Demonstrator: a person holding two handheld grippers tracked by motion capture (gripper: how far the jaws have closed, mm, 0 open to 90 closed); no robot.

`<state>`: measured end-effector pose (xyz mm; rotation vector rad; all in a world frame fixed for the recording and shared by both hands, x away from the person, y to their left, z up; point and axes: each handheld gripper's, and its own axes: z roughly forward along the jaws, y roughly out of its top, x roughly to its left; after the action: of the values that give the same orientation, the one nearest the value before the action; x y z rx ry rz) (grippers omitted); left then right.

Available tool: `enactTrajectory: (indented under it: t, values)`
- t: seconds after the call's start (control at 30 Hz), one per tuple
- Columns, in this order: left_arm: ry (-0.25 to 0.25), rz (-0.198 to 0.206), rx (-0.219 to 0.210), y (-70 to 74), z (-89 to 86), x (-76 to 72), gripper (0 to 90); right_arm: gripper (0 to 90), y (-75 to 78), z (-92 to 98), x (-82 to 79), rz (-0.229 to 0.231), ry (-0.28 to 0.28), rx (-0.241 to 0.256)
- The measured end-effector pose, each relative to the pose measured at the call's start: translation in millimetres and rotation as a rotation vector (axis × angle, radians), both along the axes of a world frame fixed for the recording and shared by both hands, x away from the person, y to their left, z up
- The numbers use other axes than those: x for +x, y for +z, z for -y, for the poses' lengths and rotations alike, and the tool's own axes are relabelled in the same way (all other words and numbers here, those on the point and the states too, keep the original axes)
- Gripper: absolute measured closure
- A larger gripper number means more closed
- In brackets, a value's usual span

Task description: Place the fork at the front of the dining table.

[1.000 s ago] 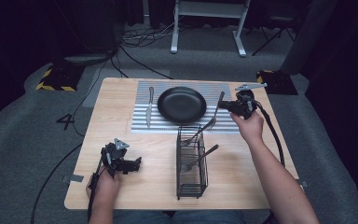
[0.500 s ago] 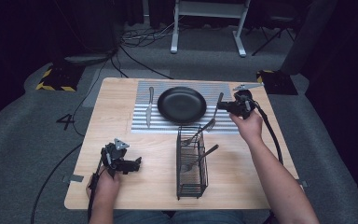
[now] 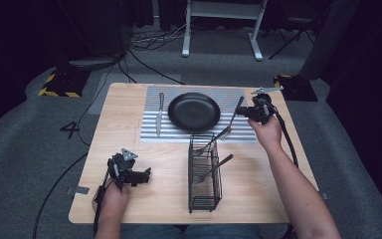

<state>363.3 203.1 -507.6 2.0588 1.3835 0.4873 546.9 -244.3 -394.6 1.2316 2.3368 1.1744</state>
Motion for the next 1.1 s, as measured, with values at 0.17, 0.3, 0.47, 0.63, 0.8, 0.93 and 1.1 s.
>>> enactTrajectory:
  t: [0.17,0.3,0.47,0.63,0.8,0.93,1.1]
  values:
    - [-0.001,-0.002,0.0,0.1,-0.1,0.0,0.0,81.2,-5.7,7.6,4.9,-0.013,-0.022,0.001]
    - [-0.001,-0.001,0.0,0.0,0.0,0.2,0.0,80.6,-10.8,14.8,9.1,-0.032,-0.038,0.014]
    - [-0.008,-0.002,0.001,0.2,-0.4,1.0,0.0,79.8,-16.3,21.9,11.8,-0.05,-0.052,0.026]
    - [-0.009,-0.002,0.002,0.2,-0.4,1.0,0.0,78.9,-22.8,27.6,14.7,-0.069,-0.075,0.026]
    - [-0.008,-0.002,0.001,0.2,-0.4,1.0,0.0,78.9,-29.8,33.6,21.6,-0.092,-0.082,0.041]
    - [-0.009,-0.002,0.001,0.2,-0.4,1.0,0.0,81.5,-39.9,37.2,31.2,-0.114,-0.107,0.029]
    - [-0.008,-0.003,-0.002,0.1,-0.2,1.2,0.0,81.5,-44.1,38.3,34.2,-0.113,-0.116,0.045]
